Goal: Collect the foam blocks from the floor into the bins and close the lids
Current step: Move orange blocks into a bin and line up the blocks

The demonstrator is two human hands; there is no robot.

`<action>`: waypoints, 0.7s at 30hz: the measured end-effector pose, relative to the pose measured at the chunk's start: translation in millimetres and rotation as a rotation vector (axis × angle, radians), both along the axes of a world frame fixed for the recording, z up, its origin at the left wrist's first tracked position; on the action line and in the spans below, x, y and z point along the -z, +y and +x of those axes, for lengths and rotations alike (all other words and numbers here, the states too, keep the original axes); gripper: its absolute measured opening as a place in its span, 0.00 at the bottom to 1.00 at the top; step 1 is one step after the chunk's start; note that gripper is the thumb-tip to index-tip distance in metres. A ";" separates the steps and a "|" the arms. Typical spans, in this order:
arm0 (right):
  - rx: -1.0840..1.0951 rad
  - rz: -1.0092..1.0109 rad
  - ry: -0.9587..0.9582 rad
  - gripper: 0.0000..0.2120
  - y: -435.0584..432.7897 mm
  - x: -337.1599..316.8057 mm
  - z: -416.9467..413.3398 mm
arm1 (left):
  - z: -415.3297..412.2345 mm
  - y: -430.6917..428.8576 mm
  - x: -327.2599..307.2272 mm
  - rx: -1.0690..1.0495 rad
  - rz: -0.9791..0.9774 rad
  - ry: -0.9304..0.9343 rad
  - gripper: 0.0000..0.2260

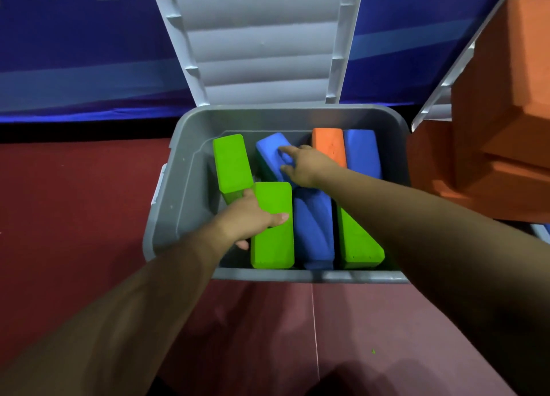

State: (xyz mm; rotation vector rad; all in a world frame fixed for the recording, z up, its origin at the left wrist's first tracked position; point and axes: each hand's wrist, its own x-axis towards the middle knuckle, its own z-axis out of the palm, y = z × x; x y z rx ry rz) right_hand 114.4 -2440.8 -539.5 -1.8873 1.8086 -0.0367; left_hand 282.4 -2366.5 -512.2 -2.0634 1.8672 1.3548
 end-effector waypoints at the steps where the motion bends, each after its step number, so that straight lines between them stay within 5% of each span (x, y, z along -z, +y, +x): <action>1: -0.046 -0.001 0.070 0.29 -6.6 6.4 4.3 | 1.5 0.4 7.8 0.010 0.000 -0.012 0.31; 6: -0.055 0.022 0.198 0.44 -17.5 24.0 23.4 | 1.9 1.8 37.2 0.032 0.009 -0.089 0.29; 12: 0.093 -0.222 0.225 0.33 -4.0 16.6 25.6 | -0.1 -6.5 56.2 0.080 -0.063 -0.169 0.33; 17: 0.127 -0.263 0.542 0.35 9.6 37.9 23.4 | -4.4 -13.6 58.1 0.118 -0.081 -0.194 0.31; 21: 0.211 -0.211 0.500 0.38 -9.9 18.5 2.8 | -4.3 -15.7 58.5 0.137 -0.092 -0.201 0.31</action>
